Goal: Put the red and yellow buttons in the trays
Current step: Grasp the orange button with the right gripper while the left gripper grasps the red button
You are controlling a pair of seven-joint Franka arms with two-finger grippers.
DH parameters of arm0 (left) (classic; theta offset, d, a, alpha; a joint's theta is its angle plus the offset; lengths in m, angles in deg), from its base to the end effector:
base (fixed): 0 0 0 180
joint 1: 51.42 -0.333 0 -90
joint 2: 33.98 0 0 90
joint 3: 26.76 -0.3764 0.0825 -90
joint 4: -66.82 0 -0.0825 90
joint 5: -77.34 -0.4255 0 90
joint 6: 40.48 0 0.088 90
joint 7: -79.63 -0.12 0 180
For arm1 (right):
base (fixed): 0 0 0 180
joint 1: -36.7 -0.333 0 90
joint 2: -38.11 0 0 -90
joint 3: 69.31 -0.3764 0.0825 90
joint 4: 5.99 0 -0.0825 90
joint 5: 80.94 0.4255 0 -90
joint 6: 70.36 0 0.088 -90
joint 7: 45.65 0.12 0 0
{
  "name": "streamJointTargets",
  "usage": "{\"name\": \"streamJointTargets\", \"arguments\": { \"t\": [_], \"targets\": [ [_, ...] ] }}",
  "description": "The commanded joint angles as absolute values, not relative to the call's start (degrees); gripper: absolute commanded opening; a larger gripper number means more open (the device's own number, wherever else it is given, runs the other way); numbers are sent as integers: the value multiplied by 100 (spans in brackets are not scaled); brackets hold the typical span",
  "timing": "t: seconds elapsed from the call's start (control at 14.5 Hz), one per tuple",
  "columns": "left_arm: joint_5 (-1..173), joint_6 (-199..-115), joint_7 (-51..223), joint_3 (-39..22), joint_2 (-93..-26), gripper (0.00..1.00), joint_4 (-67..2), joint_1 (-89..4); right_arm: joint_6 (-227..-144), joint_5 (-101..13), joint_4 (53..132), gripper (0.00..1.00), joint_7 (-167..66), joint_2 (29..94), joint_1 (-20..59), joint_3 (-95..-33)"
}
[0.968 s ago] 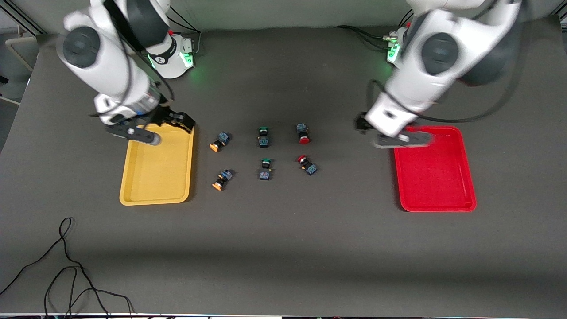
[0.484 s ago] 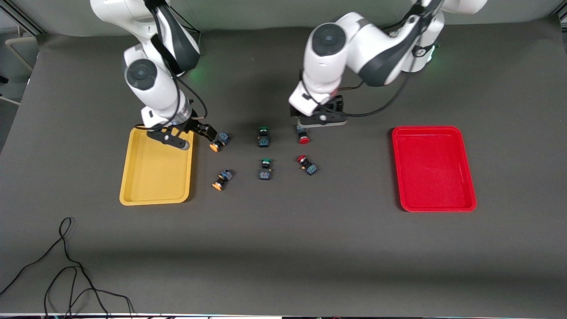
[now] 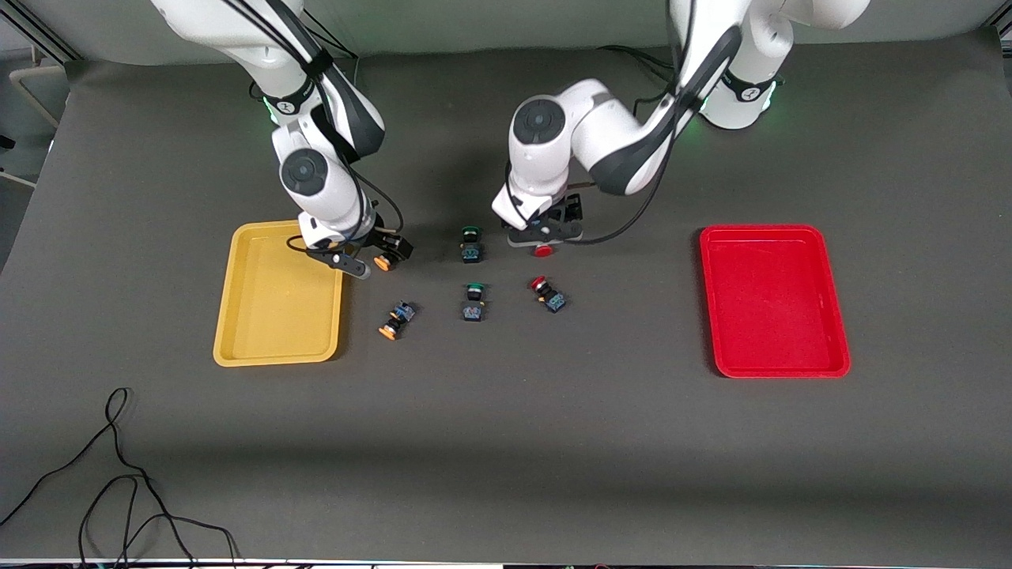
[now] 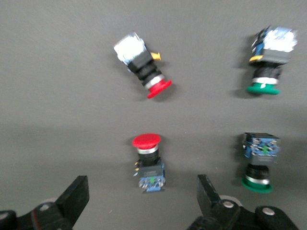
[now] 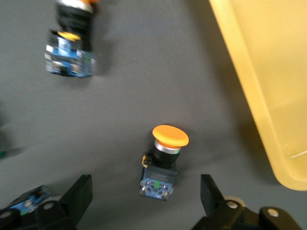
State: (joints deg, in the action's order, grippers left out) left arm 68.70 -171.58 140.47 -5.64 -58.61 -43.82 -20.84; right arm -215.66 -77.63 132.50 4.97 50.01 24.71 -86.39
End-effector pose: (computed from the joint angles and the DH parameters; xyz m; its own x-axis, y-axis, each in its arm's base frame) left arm 0.4302 -0.5144 0.2877 0.9949 0.0855 -0.0540 0.0850 -0.9963 -0.0122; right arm 0.4516 0.2542 0.2326 0.9026 -0.4129 -0.1219 -0.4151 -0.9097 0.0076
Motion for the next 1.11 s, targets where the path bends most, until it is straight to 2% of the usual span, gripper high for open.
{"name": "streamJointTargets", "arguments": {
  "t": [0.0, 0.28, 0.48, 0.55, 0.62, 0.69, 0.76, 0.83, 0.9, 1.04],
  "targets": [
    [6531, -17564, 14265, -672, -6026, 100, -4690, -1961, -21748, -7752, 13199, 100, 647, 5383, 2449, -8627],
    [6398, -18038, 14668, -716, -6509, 100, -4752, -1952, -21872, -7760, 13191, 100, 858, 5595, 2440, -8627],
    [6389, -18189, 15037, -743, -6676, 99, -4726, -1935, -21872, -7874, 13199, 95, 858, 5595, 2440, -8610],
    [6389, -18189, 15178, -743, -6703, 89, -4700, -1934, -21872, -7962, 13199, 93, 858, 5604, 2457, -8592],
    [6398, -18189, 15214, -743, -6729, 65, -4691, -1943, -21872, -7997, 13199, 90, 858, 5604, 2457, -8583],
    [6398, -18181, 15223, -743, -6730, 45, -4691, -1952, -21872, -7998, 13191, 86, 858, 5604, 2457, -8583],
    [6424, -18154, 15223, -743, -6721, 32, -4665, -1961, -21872, -7998, 13191, 81, 858, 5604, 2457, -8583],
    [6450, -18076, 15232, -743, -6721, 22, -4586, -1987, -21872, -7998, 13191, 74, 867, 5604, 2457, -8583],
    [6459, -18049, 15249, -743, -6712, 18, -4490, -1996, -21872, -7998, 13191, 66, 867, 5604, 2457, -8574],
    [6494, -17909, 15241, -743, -6651, 17, -4375, -2013, -21881, -7998, 13191, 48, 867, 5604, 2457, -8583]
  ]
}}
